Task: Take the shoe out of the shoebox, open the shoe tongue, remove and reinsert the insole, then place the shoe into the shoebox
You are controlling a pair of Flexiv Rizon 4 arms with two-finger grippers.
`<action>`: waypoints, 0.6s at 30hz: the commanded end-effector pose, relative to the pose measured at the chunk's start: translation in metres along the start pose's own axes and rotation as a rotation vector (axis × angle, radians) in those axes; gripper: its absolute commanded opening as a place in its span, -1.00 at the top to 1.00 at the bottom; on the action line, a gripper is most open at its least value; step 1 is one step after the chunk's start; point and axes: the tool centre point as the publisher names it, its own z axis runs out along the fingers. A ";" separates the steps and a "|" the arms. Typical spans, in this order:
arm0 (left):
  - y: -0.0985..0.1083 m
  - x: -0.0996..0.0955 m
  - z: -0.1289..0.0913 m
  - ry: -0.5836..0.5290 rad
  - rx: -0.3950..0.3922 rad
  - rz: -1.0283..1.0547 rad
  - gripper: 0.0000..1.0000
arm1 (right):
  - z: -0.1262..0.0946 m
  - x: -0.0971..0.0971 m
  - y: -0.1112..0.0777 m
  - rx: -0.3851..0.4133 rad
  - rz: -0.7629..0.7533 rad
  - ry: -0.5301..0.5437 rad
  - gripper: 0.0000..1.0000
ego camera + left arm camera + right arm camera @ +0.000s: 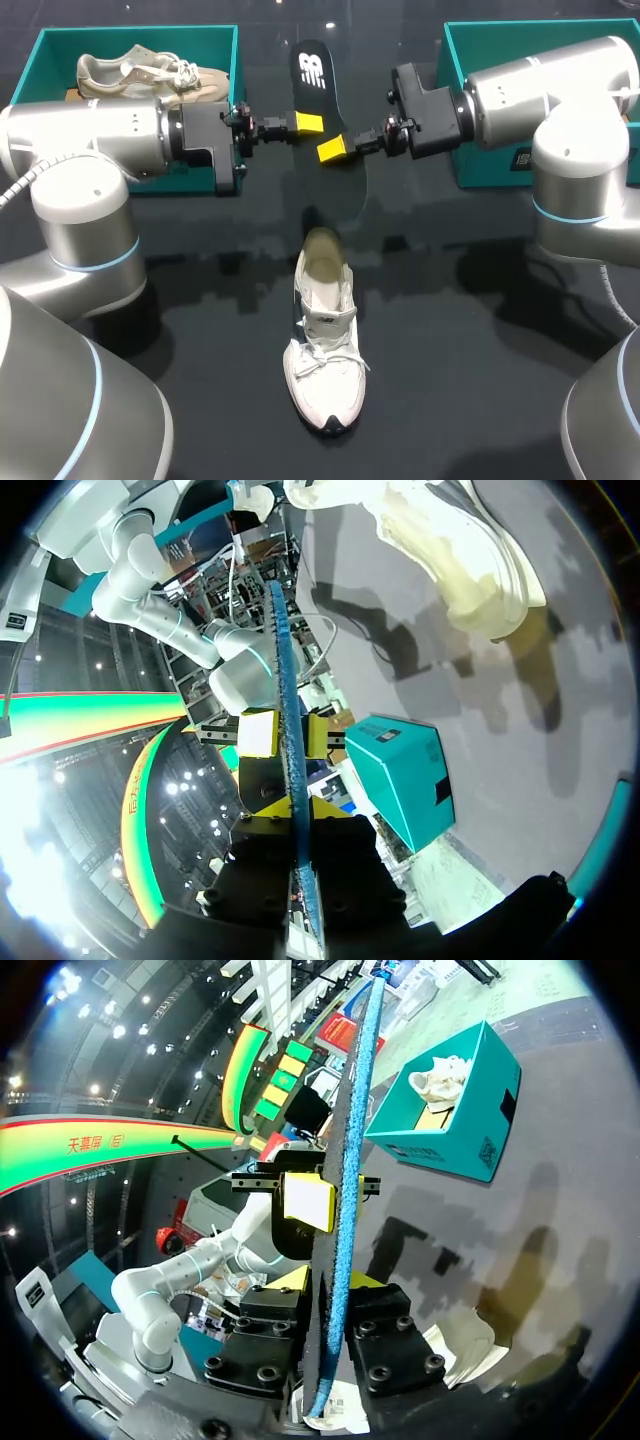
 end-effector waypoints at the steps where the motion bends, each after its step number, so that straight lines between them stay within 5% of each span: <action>1: 0.000 0.002 0.002 -0.004 -0.002 0.003 1.00 | -0.001 0.001 -0.001 -0.006 0.000 -0.004 0.27; 5: 0.000 0.002 0.002 -0.006 -0.002 0.002 1.00 | -0.001 0.000 0.000 -0.009 0.000 -0.003 0.32; 8: 0.000 0.003 0.002 -0.009 -0.003 -0.001 1.00 | -0.001 -0.001 0.002 -0.008 0.000 -0.001 0.67; 9: 0.000 0.003 0.002 -0.009 -0.004 -0.002 1.00 | 0.000 -0.001 0.002 -0.007 -0.001 -0.001 1.00; 18: -0.003 0.003 0.002 -0.018 0.014 -0.029 1.00 | 0.001 -0.002 0.003 -0.007 -0.005 -0.002 1.00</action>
